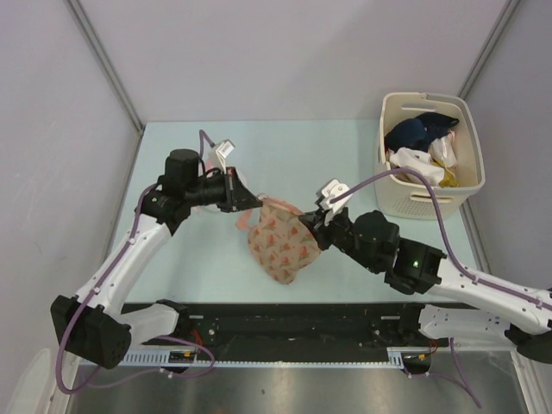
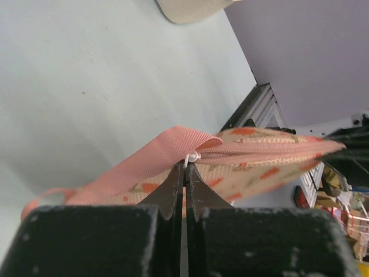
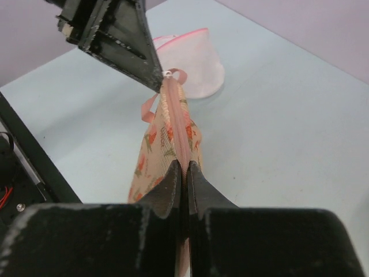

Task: Unzip the laundry bag and remove the bra

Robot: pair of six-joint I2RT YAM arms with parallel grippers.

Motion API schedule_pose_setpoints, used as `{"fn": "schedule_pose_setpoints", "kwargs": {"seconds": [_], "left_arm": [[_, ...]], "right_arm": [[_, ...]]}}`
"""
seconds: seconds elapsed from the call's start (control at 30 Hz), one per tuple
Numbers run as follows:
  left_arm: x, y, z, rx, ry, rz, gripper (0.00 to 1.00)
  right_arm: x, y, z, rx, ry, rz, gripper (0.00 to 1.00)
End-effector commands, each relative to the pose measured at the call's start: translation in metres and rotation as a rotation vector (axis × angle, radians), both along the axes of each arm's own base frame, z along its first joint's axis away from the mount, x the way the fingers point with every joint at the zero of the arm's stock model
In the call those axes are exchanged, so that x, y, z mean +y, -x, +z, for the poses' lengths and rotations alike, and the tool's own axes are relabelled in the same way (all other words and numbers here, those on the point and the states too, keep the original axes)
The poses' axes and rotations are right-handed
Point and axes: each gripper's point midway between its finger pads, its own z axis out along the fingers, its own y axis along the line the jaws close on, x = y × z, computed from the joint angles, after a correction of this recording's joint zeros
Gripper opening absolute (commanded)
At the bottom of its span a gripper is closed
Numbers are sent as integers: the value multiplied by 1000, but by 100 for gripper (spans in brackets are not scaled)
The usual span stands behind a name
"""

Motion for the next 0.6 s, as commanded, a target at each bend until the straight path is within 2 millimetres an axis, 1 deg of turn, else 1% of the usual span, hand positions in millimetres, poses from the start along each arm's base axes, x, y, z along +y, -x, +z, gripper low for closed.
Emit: {"fn": "schedule_pose_setpoints", "kwargs": {"seconds": [0.0, 0.03, 0.1, 0.13, 0.17, 0.23, 0.33, 0.4, 0.43, 0.5, 0.53, 0.57], "left_arm": [[18, -21, -17, 15, -26, 107, 0], [18, -21, -18, 21, -24, 109, 0], [20, -22, -19, 27, -21, 111, 1], [21, -22, -19, 28, -20, 110, 1], [21, -23, -17, 26, -13, 110, 0], [19, -22, -15, 24, 2, 99, 0], [18, -23, -14, 31, 10, 94, 0], [19, -23, -17, 36, 1, 93, 0], [20, -23, -19, 39, -7, 100, 0], [26, -23, -23, 45, -22, 111, 0], [30, -26, -24, 46, -27, 127, 0], [33, -26, -25, 50, -31, 135, 0]], "right_arm": [[-34, -3, 37, -30, -219, -57, 0], [-42, -10, 23, -2, -225, -91, 0], [-52, -10, 19, 13, -254, -87, 0], [-57, -15, 7, 43, -254, -107, 0], [-55, -12, 2, 57, -251, -80, 0], [-57, -12, -8, 85, -242, -76, 0], [-59, -15, -15, 95, -238, -92, 0], [-64, -18, -19, 100, -243, -117, 0], [-70, -20, -17, 95, -259, -141, 0], [-83, -27, -22, 101, -291, -197, 0], [-92, -28, -19, 92, -319, -222, 0], [-101, -33, -24, 106, -342, -262, 0]]}}
